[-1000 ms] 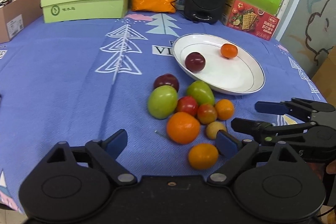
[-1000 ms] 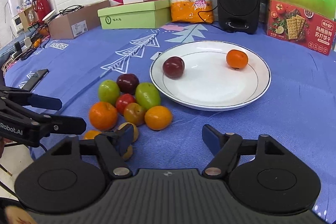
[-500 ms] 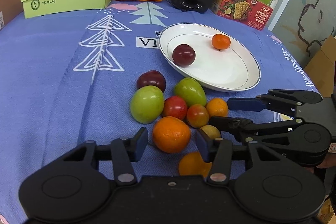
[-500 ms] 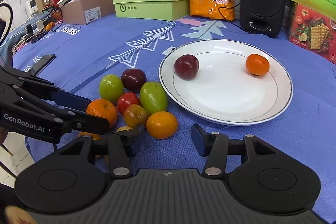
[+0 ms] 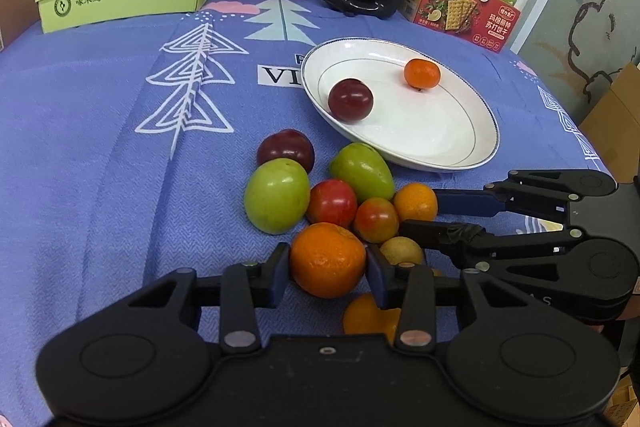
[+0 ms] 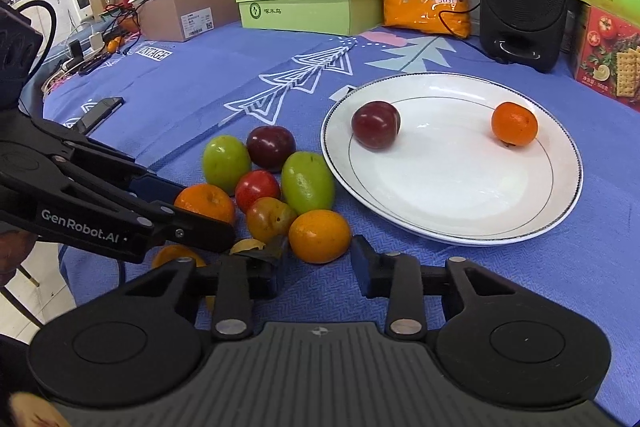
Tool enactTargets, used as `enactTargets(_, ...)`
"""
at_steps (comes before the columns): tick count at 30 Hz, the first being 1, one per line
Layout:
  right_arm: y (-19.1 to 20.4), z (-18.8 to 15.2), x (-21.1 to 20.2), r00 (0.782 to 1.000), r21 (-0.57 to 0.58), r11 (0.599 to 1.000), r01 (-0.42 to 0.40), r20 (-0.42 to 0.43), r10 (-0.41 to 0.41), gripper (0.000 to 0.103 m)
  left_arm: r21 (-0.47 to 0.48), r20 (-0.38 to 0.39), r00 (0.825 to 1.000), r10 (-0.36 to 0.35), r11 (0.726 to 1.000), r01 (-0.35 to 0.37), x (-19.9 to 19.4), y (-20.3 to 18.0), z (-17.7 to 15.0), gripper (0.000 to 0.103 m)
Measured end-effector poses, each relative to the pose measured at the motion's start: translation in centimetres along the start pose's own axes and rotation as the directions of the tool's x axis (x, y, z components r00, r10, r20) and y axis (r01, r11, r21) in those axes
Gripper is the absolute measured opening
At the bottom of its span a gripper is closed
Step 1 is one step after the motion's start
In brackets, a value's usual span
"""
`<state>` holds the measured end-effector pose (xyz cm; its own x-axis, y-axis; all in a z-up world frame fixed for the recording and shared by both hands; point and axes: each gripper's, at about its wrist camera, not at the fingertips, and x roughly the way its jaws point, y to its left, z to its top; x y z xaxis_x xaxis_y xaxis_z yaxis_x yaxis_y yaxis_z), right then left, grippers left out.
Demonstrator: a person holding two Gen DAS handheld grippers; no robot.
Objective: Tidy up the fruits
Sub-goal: 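Lower the orange onto the plate with the left tool while the right tool places the tangerine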
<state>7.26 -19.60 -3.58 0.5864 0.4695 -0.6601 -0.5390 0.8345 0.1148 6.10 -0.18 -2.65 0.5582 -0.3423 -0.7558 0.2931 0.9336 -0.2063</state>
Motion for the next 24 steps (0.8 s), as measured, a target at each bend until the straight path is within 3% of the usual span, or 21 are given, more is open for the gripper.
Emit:
enactTargets(12, -0.1, 0.3, -3.2, 0.995, 0.013, 0.998, 0.065, 0.077, -0.065, 0.059, 0.062, 0.096, 0.995, -0.014, 0.998, 0.008, -3.0, -1.6, 1.5, 0.086)
enactTargets(24, -3.0, 1.9, -5.6, 0.966, 0.096, 0.979, 0.182, 0.17, -0.196, 0.059, 0.116, 0.17, 0.983, -0.068, 0.992, 0.048, -1.9, -3.3, 8.1, 0.086)
